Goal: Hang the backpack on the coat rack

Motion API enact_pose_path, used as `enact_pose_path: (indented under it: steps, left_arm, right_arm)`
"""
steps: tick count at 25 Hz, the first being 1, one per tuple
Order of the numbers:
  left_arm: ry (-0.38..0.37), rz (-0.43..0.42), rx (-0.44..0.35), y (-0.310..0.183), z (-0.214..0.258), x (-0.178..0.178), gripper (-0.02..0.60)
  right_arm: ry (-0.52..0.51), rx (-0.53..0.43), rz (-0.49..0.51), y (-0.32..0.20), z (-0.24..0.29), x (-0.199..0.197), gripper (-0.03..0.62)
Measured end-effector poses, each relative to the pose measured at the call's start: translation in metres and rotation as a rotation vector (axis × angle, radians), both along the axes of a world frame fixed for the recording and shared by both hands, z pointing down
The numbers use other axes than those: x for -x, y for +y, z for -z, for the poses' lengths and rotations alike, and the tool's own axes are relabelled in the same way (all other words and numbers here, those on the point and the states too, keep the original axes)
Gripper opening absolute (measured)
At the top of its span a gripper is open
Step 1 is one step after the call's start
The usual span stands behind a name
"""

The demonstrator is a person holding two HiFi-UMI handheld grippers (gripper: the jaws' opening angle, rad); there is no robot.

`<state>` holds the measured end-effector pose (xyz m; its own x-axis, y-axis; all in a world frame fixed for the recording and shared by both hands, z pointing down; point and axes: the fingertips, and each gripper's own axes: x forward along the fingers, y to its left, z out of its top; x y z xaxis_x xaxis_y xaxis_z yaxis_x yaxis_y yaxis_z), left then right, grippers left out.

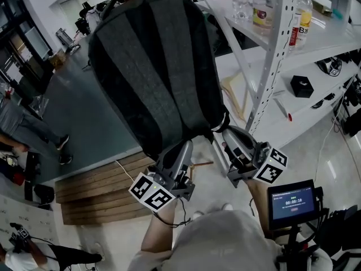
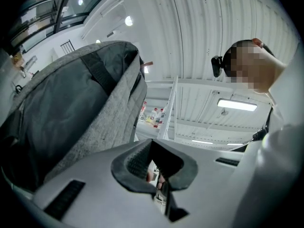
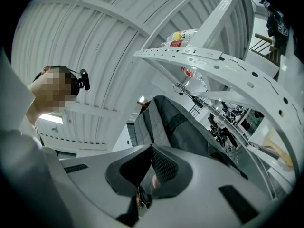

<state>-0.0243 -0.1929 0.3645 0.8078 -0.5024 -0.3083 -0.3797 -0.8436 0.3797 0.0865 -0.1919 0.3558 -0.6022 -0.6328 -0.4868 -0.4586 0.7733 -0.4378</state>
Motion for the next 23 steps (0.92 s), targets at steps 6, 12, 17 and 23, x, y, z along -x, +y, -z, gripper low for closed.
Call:
enact_pose_path:
  steps: [6,12,17,23]
  left_arm:
    - [-0.002,0.010,0.007,0.000,-0.001,0.003,0.006]
    - [0.002,-0.022,-0.009,0.006,-0.001,0.001,0.006]
    - [-0.033,-0.055,-0.026,0.012,-0.002,-0.008,0.006]
    - [-0.109,-0.061,-0.059,0.016,-0.006,-0.012,0.006]
  right_arm:
    - [0.004,0.009,0.007,-0.001,-0.001,0.002,0.011]
    - [0.002,0.018,0.014,-0.002,-0.004,0.005,0.011]
    - [-0.008,0.019,0.026,-0.003,-0.002,0.010,0.011]
    - [0.034,0.026,0.018,-0.002,-0.003,0.022,0.011]
